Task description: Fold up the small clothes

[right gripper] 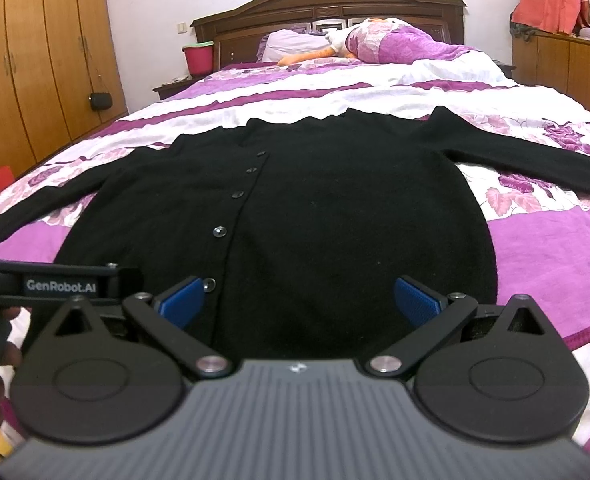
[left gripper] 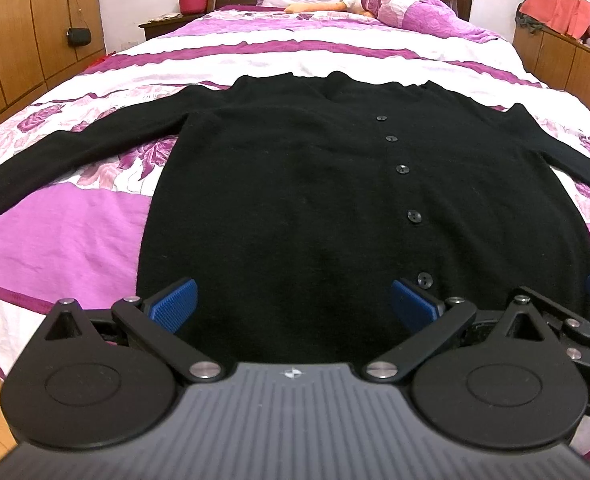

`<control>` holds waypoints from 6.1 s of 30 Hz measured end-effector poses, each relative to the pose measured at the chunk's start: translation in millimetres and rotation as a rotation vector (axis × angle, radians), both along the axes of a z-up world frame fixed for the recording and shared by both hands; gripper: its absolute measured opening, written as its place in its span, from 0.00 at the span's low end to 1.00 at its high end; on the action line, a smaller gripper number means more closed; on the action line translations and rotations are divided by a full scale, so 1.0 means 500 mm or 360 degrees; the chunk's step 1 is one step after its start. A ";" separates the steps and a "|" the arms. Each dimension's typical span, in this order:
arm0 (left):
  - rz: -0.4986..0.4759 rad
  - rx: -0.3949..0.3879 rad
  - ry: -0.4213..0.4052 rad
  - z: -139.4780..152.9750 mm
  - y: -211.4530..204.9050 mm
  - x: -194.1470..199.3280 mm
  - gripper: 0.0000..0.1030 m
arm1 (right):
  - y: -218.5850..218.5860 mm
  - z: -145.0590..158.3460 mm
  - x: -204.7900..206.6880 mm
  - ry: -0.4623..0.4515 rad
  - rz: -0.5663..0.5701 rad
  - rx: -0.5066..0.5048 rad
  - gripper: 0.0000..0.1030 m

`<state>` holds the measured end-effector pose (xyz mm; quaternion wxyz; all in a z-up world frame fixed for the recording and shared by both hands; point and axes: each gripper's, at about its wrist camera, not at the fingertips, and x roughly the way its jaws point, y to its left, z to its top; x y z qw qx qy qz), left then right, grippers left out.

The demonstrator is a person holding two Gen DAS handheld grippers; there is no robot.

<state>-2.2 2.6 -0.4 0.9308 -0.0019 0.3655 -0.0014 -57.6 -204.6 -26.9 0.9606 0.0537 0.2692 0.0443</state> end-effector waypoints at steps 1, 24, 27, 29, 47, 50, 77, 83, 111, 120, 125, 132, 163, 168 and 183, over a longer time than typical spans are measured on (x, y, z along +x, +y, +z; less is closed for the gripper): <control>0.0001 0.0000 0.0000 0.000 0.000 0.000 1.00 | 0.000 0.000 0.000 0.0000 -0.0001 0.0000 1.00; 0.0005 -0.0003 0.0000 0.001 0.003 0.000 1.00 | 0.001 0.000 -0.001 -0.0002 0.0001 0.0001 1.00; 0.0004 -0.0003 -0.0001 0.001 0.004 0.000 1.00 | 0.001 0.001 -0.002 -0.0003 0.0002 0.0001 1.00; 0.0005 -0.0003 0.0001 0.001 0.003 0.000 1.00 | 0.001 0.002 -0.001 -0.0002 0.0001 0.0001 1.00; -0.0002 0.0001 0.0001 0.003 -0.001 -0.001 1.00 | 0.004 0.005 -0.003 0.0000 0.0005 0.0002 1.00; -0.0009 0.0005 0.0005 0.005 -0.009 0.000 1.00 | 0.006 0.007 -0.002 0.0004 0.0009 0.0006 1.00; -0.0031 -0.0039 -0.0033 0.059 -0.040 0.199 1.00 | -0.176 0.042 0.112 -0.0075 -0.0185 0.0036 1.00; -0.0027 -0.0038 -0.0053 0.061 -0.068 0.273 1.00 | -0.287 0.041 0.163 -0.0065 -0.0376 0.0078 1.00; -0.0040 0.0027 -0.0083 -0.080 -0.120 0.384 1.00 | -0.614 -0.078 0.287 -0.0114 -0.0827 0.0634 1.00; -0.0086 0.0028 -0.0063 -0.070 -0.117 0.376 1.00 | -0.613 -0.068 0.234 -0.0128 -0.0868 0.0766 0.93; -0.0083 0.0022 -0.0050 -0.063 -0.117 0.372 1.00 | -0.609 -0.081 0.218 -0.0114 -0.0855 0.0747 0.93; -0.0102 -0.0003 -0.0032 -0.048 -0.109 0.363 1.00 | -0.671 -0.093 0.276 -0.0205 -0.0955 0.0785 0.92; -0.0036 0.0047 -0.0118 0.035 0.018 0.314 1.00 | -0.352 0.183 0.332 -0.0489 -0.0224 0.0561 0.11; 0.0003 0.0029 -0.0129 0.035 0.054 0.312 1.00 | -0.254 0.197 0.363 -0.0483 -0.0071 0.0489 0.12; 0.0093 -0.0007 -0.0086 -0.004 0.130 0.323 1.00 | 0.000 0.021 0.468 -0.0033 0.0244 0.0223 0.13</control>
